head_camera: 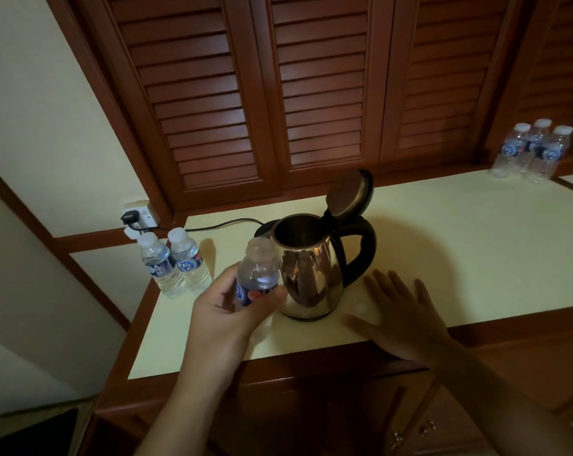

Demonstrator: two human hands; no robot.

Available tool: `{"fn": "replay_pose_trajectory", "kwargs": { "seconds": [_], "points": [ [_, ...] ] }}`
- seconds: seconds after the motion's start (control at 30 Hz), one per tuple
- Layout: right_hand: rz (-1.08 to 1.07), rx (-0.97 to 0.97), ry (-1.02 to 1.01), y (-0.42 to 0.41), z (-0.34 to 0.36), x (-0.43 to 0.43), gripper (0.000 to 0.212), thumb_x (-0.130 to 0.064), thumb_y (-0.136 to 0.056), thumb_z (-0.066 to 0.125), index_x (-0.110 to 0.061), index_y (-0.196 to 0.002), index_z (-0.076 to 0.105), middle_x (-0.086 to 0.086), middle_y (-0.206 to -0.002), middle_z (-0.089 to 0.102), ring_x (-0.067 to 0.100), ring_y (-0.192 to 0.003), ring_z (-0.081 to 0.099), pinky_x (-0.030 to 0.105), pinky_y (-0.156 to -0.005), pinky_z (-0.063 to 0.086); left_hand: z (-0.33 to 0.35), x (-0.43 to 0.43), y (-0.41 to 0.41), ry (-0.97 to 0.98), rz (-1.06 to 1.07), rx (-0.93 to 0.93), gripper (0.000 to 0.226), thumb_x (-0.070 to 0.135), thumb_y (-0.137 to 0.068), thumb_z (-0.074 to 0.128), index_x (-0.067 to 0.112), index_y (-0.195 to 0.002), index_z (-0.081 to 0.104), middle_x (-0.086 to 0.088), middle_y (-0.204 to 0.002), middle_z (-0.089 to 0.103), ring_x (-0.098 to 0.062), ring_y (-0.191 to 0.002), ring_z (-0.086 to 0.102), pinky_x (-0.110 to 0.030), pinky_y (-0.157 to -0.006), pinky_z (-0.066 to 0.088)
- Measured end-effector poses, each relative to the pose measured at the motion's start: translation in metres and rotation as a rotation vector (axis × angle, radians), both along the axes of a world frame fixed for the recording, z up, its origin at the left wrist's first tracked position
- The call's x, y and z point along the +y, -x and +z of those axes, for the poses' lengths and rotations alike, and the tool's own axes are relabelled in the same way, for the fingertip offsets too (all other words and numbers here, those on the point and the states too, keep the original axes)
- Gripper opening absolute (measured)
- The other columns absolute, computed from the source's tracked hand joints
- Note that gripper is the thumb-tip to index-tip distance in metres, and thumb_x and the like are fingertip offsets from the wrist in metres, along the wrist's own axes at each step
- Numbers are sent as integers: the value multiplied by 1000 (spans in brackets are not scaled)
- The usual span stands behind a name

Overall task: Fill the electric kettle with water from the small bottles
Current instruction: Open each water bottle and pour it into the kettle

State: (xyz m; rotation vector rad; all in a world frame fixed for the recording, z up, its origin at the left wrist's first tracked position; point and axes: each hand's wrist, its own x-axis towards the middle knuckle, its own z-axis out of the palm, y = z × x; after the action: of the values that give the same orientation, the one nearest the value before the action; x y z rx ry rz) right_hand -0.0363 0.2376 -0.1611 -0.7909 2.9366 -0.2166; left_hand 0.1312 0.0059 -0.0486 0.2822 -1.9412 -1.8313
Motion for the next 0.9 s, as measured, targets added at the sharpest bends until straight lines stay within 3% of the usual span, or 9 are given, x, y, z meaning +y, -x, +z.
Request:
{"fn": "replay_pose_trajectory", "kwargs": {
  "seconds": [0.13,0.23,0.3,0.4,0.47,0.6,0.9],
  "points": [
    [1,16,-29,0,-2,0,109,-98,-74,3,-31,-159,-12,-7,-167,-20,17,-153,-21,55,-122,-11,22,-8,8,182,54,-21,40,28,-83,82,34,-122,73,15,-109,78,-4,-101,72,-22,-83,56],
    [-5,36,-36,0,-3,0,110,-98,-74,2,-30,-159,-11,-6,-167,-18,18,-153,-19,56,-123,-8,37,-12,18,326,24,-54,33,33,-88,77,43,-118,69,27,-102,75,12,-97,67,-7,-77,51],
    [-11,44,-47,1,-4,-1,110,-97,-74,1,-30,-159,-10,-5,-168,-18,19,-153,-18,56,-123,-7,41,-20,28,449,31,-103,33,36,-89,76,46,-119,67,24,-102,75,13,-96,65,-4,-76,48],
    [-7,44,-54,1,-5,0,109,-97,-74,1,-30,-159,-11,-5,-167,-19,19,-153,-19,56,-122,-7,43,-32,43,624,93,-201,56,49,-86,76,37,-139,61,12,-128,71,-5,-115,65,-30,-96,54],
    [-10,46,-50,1,-5,-1,109,-97,-74,0,-30,-160,-10,-6,-167,-18,19,-153,-18,55,-123,-7,48,-35,50,785,162,-262,73,55,-85,75,33,-151,50,4,-140,64,-18,-125,61,-35,-98,52],
    [-10,56,-54,0,-4,-1,109,-97,-73,-1,-30,-160,-8,-6,-168,-16,18,-154,-17,55,-123,-6,58,-41,62,1167,238,-336,77,67,-85,67,35,-152,45,2,-138,62,-25,-128,54,-52,-102,46],
    [-18,37,-62,-1,-3,-1,110,-97,-72,-2,-31,-159,-11,-7,-167,-19,17,-153,-19,54,-123,-7,68,-56,77,1570,265,-345,72,68,-87,63,39,-150,44,8,-136,59,-24,-126,50,-51,-97,34]
  ]
}}
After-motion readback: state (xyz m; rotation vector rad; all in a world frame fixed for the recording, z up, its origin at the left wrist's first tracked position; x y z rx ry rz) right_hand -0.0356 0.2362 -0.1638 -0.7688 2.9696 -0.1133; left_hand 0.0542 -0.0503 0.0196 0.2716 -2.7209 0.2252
